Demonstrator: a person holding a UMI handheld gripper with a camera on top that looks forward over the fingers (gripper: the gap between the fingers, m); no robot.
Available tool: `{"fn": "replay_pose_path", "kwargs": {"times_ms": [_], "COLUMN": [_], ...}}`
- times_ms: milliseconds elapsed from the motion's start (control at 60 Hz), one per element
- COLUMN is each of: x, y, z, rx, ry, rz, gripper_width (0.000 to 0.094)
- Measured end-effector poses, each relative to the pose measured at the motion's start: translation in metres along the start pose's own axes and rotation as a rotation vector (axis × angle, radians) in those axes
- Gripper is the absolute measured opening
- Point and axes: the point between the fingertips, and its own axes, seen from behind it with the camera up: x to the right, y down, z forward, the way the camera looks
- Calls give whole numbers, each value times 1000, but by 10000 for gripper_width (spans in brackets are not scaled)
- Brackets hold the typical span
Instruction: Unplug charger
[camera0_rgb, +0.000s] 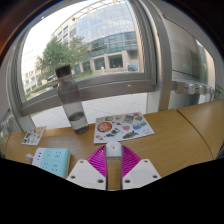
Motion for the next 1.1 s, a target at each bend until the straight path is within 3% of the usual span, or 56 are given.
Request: {"fn": "replay_pose_path", "kwargs": {"times_ms": [333,433,517,600,683,817,933,1100], "x": [-2,-2,5,6,-1,-27,-71,-136], "y": [25,27,31,31,21,-8,-28,-22], "z": [18,19,18,10,-10,-64,-119,-178], "rx": [-64,-69,-91,-84,-41,70,170,245], "ry": [-105,-96,-61,-37,-18,20,21,13], "rz": [38,42,47,44,41,37,18,-23], "gripper_width": [209,271,429,444,519,757,766,783]}}
